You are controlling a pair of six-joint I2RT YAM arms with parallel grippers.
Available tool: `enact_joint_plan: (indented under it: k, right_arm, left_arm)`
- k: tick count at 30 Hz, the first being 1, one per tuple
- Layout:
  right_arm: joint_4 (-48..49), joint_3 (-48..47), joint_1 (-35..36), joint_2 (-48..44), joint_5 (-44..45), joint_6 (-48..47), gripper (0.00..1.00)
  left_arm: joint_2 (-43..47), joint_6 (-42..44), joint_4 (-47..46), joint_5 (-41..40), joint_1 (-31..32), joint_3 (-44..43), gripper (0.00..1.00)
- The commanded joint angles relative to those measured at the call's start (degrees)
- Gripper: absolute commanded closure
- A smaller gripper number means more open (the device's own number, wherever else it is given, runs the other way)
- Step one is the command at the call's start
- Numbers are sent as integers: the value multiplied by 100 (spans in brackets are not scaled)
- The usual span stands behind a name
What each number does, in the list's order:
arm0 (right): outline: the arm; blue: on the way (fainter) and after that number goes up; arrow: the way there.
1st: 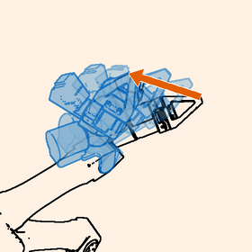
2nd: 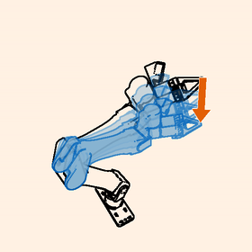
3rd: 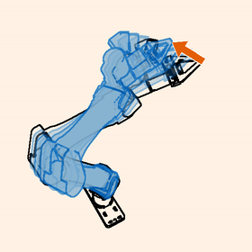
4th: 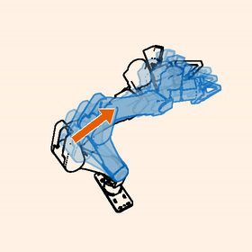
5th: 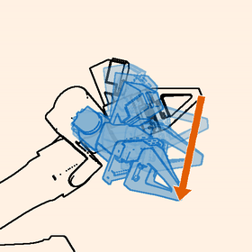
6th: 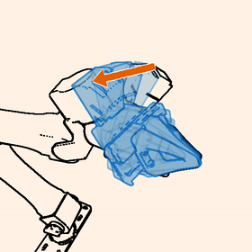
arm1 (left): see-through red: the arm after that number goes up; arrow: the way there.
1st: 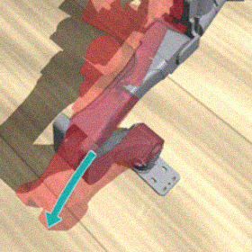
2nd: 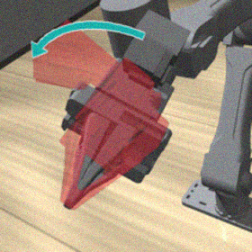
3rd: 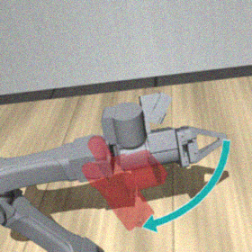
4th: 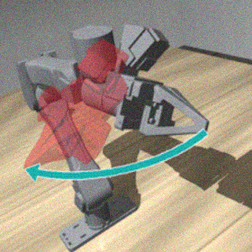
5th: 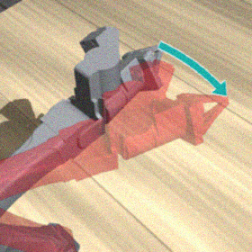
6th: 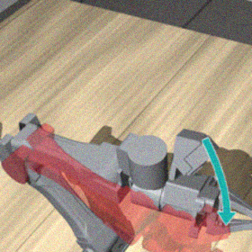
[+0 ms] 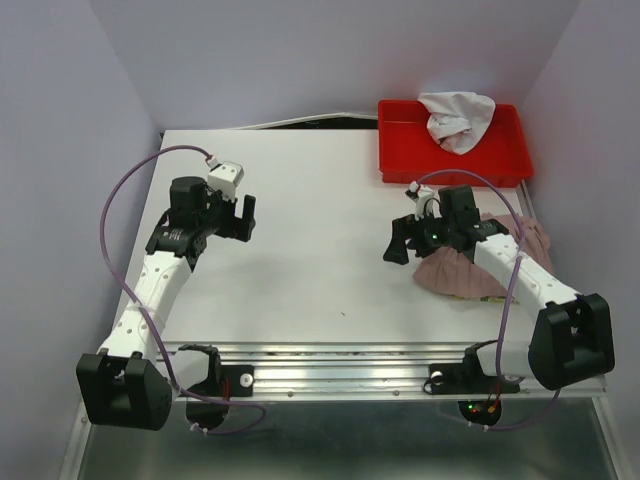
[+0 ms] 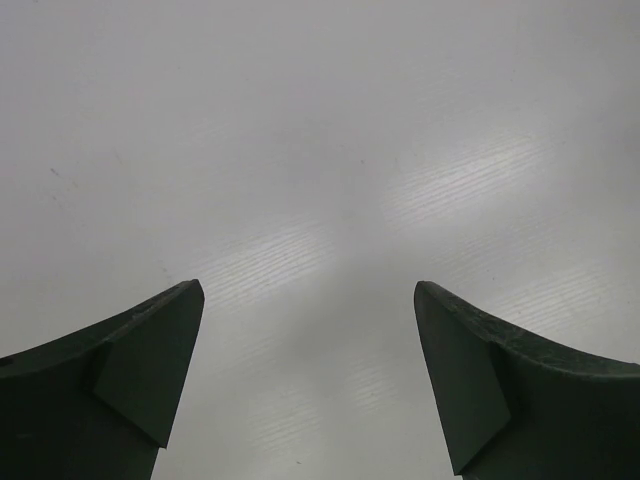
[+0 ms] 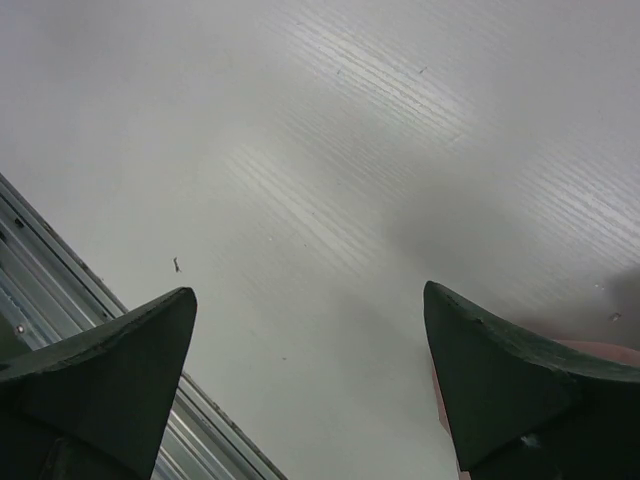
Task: Fold and stack the skirts
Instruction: Grab the skirt from the pile
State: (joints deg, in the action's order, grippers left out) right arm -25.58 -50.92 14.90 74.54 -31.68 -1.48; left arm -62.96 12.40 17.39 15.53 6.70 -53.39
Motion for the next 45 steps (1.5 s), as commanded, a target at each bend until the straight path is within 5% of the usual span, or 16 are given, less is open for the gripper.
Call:
enact_joint_plan:
  k: [1, 13, 31, 39, 45]
  right_arm:
    - [212, -217, -31, -168, 57, 24, 0]
    - [238, -998, -31, 358, 581, 42, 0]
    - [431, -7299, -1401, 4926, 2525, 982, 0]
    - [1881, -7678, -1744, 6001, 4072, 1475, 0]
    - [2418, -8311, -1929, 6809, 4153, 1475, 0]
  left_arm:
    - [38, -72, -78, -15, 7, -339, 1]
    - [-304, -63, 264, 161, 7, -1006, 1]
    - [-639, -133, 371, 495, 7, -1491, 1]
    - [-726, -115, 502, 346, 7, -1455, 1]
    - [-893, -115, 555, 293, 7, -1490, 1]
